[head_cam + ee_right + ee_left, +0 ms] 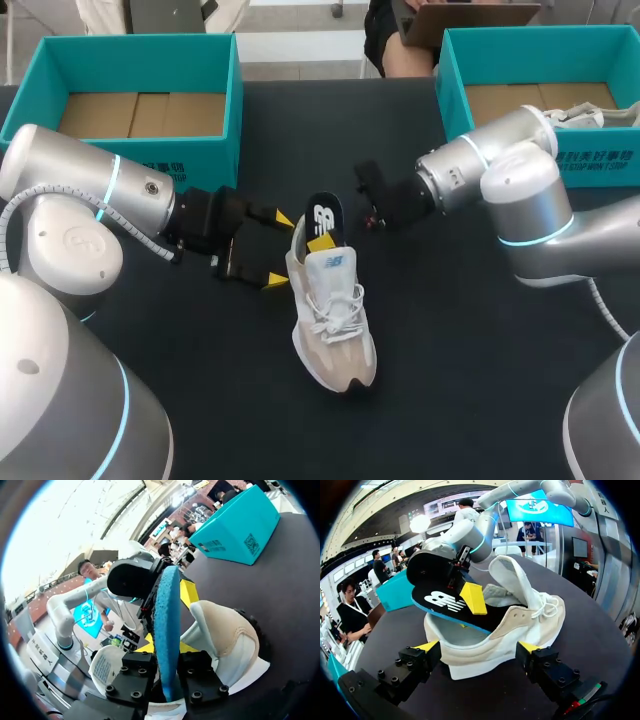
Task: Take the shoe out of the shoebox, open the shoe tongue, remove and reinsert the insole, then place the shoe into the shoebox
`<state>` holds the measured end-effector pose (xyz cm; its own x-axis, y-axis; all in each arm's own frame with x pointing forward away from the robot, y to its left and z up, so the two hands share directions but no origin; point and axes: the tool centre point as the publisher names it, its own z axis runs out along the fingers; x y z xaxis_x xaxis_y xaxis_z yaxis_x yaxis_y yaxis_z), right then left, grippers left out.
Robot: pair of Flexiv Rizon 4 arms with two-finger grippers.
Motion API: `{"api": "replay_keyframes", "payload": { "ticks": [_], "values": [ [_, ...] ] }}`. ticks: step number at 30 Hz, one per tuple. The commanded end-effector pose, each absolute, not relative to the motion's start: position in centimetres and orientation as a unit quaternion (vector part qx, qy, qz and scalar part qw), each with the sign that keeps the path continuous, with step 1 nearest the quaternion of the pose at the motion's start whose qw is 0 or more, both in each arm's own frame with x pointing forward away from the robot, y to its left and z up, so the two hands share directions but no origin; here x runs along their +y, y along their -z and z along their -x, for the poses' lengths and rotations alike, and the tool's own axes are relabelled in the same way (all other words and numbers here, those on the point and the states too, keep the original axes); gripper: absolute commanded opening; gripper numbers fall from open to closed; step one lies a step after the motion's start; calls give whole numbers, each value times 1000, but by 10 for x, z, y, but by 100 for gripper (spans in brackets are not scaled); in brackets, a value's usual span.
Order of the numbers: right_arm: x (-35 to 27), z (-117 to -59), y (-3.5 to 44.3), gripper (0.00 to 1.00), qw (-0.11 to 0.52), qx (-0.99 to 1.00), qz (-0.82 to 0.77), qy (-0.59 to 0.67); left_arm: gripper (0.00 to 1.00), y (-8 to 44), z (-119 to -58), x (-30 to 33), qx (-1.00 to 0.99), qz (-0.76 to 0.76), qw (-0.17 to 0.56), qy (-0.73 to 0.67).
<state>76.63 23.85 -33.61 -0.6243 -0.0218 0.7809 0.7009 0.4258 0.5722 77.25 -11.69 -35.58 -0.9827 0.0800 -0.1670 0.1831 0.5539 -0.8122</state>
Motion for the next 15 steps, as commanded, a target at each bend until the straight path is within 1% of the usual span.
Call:
{"api": "replay_keyframes", "payload": {
  "ticks": [1,2,10,15],
  "values": [
    [236,-765,338,8,380,-758,230,477,100,356,-773,-118,880,-75,55,465],
    [236,-764,339,0,384,-758,232,474,100,356,-773,-118,880,-75,55,465],
    [239,-746,349,0,429,-744,245,449,100,356,-773,-118,880,-75,55,465],
    [240,-737,353,0,444,-737,253,443,100,356,-773,-118,880,-75,55,465]
  ]
}}
